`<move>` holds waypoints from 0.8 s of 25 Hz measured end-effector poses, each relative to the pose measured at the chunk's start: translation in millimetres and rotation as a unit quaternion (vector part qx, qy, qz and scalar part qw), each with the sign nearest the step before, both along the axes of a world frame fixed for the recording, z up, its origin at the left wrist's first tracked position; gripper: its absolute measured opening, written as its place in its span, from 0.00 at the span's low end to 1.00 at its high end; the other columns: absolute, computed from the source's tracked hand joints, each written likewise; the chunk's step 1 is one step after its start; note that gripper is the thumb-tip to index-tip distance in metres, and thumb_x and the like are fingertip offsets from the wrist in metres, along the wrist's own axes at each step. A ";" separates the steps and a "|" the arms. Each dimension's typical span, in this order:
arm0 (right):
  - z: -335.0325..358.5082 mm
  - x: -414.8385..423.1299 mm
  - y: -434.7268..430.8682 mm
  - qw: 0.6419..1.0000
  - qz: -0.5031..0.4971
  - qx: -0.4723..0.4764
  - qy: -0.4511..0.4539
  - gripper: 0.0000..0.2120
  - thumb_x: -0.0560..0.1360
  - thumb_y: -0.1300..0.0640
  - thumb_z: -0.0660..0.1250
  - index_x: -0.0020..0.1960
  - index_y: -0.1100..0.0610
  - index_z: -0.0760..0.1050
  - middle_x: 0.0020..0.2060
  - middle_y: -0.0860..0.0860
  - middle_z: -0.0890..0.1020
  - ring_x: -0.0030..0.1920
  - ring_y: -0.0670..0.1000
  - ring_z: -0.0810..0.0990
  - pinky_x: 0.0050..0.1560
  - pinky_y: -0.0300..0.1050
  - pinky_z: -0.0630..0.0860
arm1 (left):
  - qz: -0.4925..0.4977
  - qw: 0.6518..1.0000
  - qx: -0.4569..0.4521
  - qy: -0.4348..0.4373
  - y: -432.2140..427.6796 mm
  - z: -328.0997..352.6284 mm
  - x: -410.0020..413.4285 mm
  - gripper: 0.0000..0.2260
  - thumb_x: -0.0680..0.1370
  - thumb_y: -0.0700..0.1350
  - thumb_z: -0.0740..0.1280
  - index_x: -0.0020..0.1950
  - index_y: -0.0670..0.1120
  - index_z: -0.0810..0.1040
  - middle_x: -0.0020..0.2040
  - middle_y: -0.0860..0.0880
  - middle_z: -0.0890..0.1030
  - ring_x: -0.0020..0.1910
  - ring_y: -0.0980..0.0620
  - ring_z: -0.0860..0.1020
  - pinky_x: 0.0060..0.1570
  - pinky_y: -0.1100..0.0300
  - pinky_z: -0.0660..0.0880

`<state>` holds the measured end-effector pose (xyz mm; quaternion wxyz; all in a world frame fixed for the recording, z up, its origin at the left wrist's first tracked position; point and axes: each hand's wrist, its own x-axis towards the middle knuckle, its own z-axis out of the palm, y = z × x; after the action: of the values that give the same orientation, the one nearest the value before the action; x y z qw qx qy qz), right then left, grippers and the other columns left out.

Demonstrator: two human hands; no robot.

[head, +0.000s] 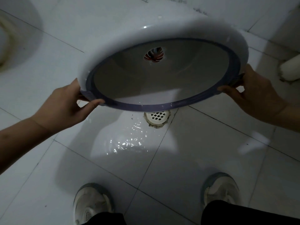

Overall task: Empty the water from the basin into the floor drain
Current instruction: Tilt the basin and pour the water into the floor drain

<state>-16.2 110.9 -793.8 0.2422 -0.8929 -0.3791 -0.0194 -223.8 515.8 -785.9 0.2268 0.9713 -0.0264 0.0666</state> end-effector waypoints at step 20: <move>8.3 0.9 40.7 0.979 -0.126 0.099 0.127 0.13 0.80 0.47 0.59 0.46 0.56 0.66 0.32 0.46 0.71 0.30 0.34 0.72 0.28 0.25 0.65 | 0.189 0.974 -0.106 0.067 -21.0 -8.6 20.7 0.15 0.82 0.53 0.61 0.46 0.41 0.71 0.39 0.45 0.77 0.35 0.52 0.74 0.33 0.59 0.72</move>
<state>-15.3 151.6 -785.5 0.3715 -0.9001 -0.2262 0.0265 -203.1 494.8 -794.6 0.3126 0.9315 0.1801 0.0456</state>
